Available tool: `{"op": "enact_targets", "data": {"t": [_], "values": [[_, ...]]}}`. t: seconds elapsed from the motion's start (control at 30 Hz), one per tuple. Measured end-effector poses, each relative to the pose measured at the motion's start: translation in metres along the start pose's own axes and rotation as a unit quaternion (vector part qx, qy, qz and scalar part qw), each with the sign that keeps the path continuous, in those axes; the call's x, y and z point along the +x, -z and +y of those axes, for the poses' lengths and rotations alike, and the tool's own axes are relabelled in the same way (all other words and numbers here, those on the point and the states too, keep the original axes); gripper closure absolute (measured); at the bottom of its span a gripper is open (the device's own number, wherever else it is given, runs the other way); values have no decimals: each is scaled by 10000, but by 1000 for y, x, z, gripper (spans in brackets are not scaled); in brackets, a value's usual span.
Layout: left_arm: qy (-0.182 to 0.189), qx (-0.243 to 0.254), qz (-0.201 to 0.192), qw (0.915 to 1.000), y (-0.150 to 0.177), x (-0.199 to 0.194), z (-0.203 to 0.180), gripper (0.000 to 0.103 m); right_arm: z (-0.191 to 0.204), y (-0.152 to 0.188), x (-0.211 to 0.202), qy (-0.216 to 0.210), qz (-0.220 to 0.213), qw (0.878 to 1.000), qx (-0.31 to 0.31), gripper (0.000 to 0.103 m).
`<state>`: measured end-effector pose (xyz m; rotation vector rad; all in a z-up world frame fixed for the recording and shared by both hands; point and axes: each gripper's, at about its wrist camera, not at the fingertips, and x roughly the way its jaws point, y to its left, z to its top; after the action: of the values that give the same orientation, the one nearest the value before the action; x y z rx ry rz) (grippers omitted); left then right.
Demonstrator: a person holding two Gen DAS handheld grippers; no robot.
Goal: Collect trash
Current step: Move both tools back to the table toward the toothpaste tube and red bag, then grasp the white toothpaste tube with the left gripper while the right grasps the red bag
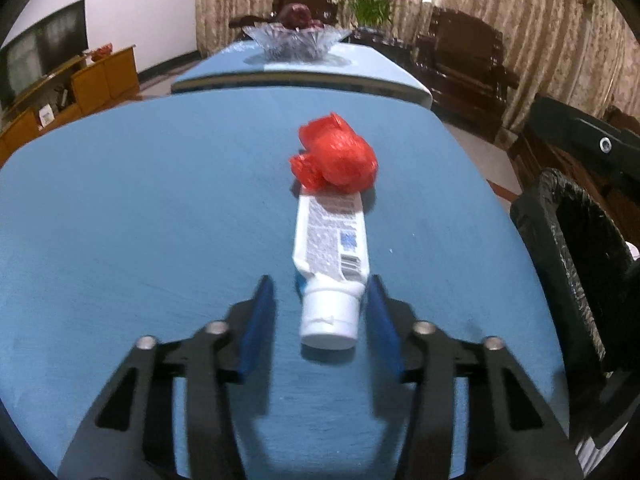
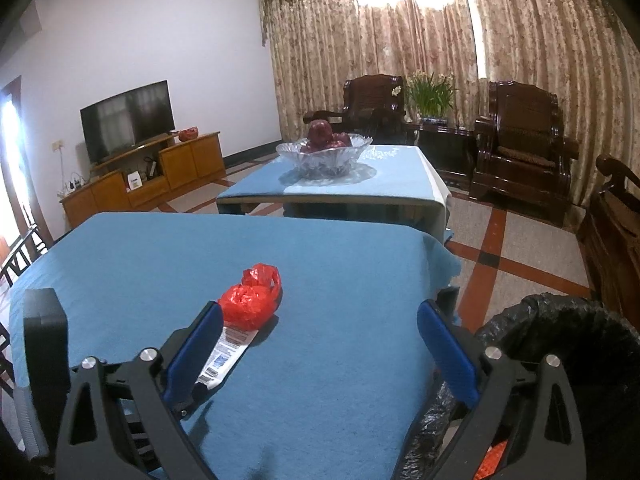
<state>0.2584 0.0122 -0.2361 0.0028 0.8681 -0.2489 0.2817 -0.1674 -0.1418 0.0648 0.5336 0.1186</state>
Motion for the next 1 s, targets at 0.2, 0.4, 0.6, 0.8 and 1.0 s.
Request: {"op": "enact_targets", "data": {"t": [0.2,0.4,0.6,0.8,1.0], "values": [[12,-73,-197,9998,2,-11,2,70,2,4,5,-36,87,10000,-21,8],[-128,-130,-567,9982,5,-47,13,71,12,6,11,-121,150,9998,-89,8],[-513,-438,-801,9945,13,-82,43,71,21,5,22,-231,218,9994,-114,8],[-867,-693,-932,9894,6,-83,74,71,43,3,47,-307,312,9989,-144,8],[-962,-808,-886,9881,-4,-69,90,71,59,3,81,-252,505,9983,-157,12]]}}
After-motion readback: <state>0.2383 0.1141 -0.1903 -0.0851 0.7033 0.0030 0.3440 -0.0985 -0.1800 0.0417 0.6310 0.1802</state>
